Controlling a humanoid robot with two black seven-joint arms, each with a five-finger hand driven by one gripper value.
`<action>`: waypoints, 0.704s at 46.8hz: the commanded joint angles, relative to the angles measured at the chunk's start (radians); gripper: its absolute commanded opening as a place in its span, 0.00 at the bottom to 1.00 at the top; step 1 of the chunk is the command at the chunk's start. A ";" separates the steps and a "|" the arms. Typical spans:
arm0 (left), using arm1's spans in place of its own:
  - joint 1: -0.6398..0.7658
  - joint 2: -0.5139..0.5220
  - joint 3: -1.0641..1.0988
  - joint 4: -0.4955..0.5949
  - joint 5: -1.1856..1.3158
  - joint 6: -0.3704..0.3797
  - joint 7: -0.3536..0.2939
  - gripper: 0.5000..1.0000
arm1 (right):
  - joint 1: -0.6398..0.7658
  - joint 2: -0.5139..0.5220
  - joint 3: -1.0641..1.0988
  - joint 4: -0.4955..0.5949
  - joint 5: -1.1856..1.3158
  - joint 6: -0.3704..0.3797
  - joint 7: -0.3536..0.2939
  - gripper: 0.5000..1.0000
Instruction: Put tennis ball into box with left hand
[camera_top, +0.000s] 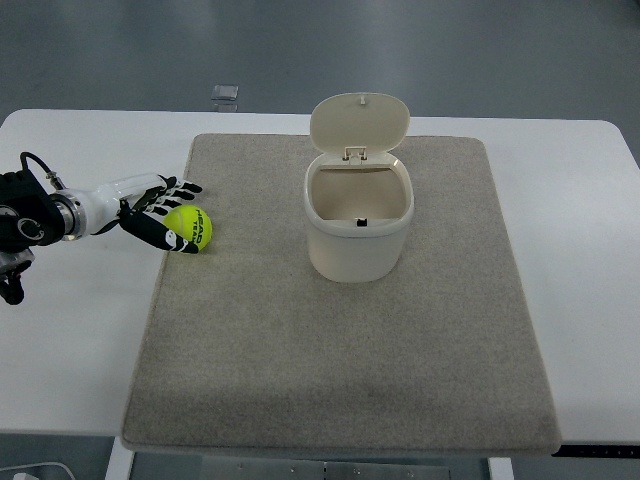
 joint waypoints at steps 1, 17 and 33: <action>0.002 -0.002 0.000 0.000 0.001 0.000 0.000 0.83 | 0.000 0.000 0.000 0.000 0.000 0.000 0.000 0.88; 0.022 -0.011 0.000 0.005 0.006 0.000 -0.001 0.73 | 0.000 0.000 0.000 0.000 0.000 0.000 0.000 0.88; 0.039 -0.036 -0.011 0.035 0.006 0.000 -0.003 0.55 | 0.000 0.000 0.000 0.000 0.000 0.000 0.000 0.88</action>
